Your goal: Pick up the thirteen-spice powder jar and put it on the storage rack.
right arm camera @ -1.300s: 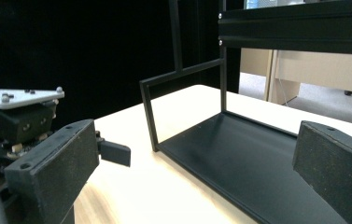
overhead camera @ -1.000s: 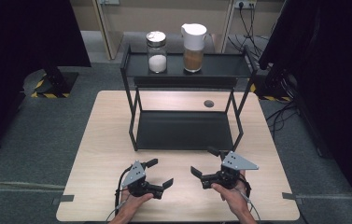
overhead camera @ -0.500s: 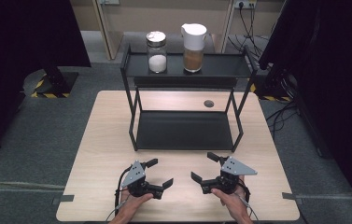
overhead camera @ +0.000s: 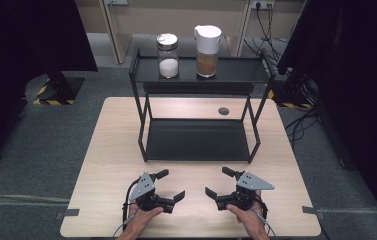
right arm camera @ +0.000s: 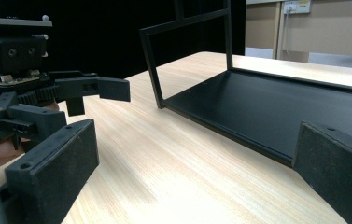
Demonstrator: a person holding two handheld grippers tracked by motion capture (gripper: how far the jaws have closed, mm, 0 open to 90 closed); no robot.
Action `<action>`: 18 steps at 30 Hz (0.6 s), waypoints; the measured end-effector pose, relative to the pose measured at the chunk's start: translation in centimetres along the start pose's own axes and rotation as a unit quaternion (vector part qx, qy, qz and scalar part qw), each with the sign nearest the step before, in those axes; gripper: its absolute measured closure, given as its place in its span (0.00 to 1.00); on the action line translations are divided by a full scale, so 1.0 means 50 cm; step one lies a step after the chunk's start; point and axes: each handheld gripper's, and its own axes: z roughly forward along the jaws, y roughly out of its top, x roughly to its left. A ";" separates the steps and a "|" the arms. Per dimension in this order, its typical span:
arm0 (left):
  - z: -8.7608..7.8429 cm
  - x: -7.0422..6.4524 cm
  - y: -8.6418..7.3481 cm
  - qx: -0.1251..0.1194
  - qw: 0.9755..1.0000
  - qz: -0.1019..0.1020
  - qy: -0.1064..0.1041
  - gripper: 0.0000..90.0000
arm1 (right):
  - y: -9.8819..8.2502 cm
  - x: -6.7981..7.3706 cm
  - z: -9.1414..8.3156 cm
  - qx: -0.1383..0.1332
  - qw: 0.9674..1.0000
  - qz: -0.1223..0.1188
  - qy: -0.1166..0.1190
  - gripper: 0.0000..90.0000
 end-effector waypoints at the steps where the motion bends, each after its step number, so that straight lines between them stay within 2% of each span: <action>1: 0.000 0.000 0.000 0.000 1.000 0.000 0.000 0.02 | -0.001 0.000 0.000 0.000 1.000 0.001 0.000 0.01; 18: 0.000 -0.001 -0.001 0.000 1.000 -0.002 -0.001 0.02 | -0.006 -0.005 0.002 0.002 1.000 0.010 0.001 0.01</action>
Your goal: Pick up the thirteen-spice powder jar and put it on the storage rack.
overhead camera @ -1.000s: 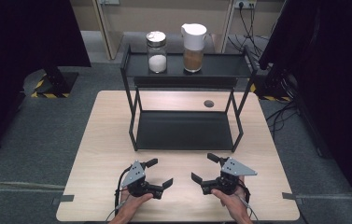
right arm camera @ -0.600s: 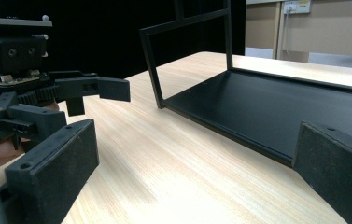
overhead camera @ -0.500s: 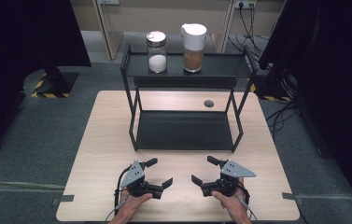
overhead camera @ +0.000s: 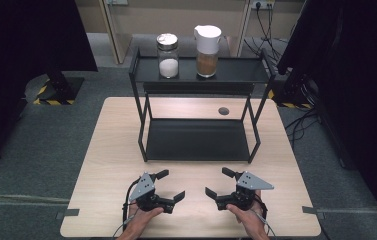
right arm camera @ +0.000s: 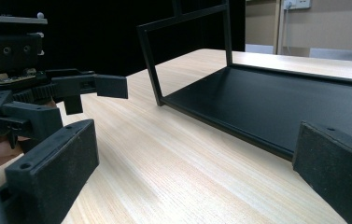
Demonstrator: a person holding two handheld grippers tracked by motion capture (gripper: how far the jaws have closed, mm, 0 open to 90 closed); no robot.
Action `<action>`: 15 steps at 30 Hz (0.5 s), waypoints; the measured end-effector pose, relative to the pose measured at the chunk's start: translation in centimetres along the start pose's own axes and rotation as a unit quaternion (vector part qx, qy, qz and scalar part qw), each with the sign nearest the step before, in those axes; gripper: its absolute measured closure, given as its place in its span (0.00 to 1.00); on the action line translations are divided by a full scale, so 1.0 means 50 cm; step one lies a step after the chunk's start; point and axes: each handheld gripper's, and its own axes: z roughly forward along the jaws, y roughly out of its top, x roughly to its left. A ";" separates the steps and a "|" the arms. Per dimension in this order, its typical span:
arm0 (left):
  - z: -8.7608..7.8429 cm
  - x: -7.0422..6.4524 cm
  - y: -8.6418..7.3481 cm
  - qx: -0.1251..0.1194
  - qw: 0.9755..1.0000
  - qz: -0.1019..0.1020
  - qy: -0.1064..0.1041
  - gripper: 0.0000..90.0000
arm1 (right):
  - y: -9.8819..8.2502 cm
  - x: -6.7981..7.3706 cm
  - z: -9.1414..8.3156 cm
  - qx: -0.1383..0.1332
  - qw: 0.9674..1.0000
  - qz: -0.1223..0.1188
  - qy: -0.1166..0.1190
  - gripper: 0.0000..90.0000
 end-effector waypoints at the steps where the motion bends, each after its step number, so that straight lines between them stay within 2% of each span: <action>1: 0.000 0.000 0.000 0.000 1.000 0.000 0.000 0.02 | 0.000 0.000 0.000 0.000 1.000 0.000 0.000 0.01; 15: 0.000 0.000 0.000 0.001 1.000 0.000 0.000 0.02 | 0.000 -0.001 0.000 -0.001 1.000 0.003 0.000 0.01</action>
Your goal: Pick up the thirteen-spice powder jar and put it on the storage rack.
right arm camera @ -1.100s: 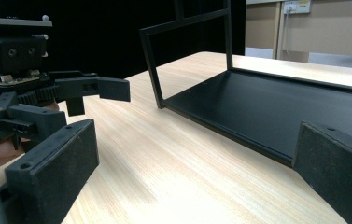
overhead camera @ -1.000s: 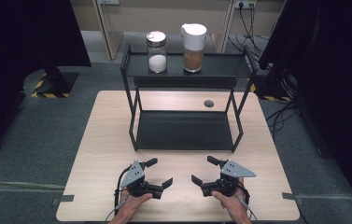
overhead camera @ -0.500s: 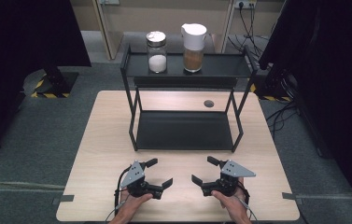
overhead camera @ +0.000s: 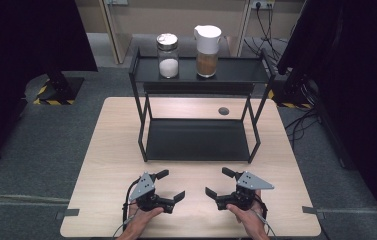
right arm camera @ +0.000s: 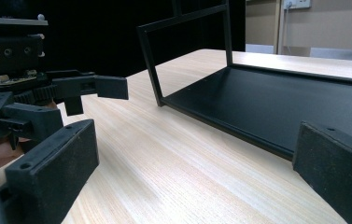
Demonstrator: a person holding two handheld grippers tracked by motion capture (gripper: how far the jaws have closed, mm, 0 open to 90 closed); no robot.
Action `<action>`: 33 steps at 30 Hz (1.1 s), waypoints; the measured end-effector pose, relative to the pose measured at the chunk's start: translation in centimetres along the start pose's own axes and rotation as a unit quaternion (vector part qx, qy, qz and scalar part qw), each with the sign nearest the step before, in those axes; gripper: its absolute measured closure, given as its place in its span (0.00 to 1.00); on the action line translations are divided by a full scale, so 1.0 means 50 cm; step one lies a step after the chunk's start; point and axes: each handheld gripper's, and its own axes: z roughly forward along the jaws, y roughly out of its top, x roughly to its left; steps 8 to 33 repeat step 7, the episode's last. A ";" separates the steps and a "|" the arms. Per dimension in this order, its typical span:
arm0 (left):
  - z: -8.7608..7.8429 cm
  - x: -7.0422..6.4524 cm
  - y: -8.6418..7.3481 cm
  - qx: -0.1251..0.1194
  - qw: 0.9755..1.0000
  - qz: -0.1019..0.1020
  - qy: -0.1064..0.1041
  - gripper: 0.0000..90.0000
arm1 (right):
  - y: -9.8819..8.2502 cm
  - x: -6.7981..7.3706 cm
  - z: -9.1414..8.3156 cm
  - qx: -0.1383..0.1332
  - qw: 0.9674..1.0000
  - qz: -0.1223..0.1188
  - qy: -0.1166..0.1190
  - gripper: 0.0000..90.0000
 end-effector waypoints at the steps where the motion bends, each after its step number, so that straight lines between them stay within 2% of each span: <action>1: 0.000 0.000 0.000 0.000 1.000 0.000 0.000 0.02 | 0.000 0.000 0.000 0.000 1.000 -0.001 0.000 0.01; 33: 0.000 0.000 0.000 0.000 1.000 0.000 0.001 0.02 | 0.000 -0.001 -0.001 -0.001 1.000 0.001 -0.001 0.01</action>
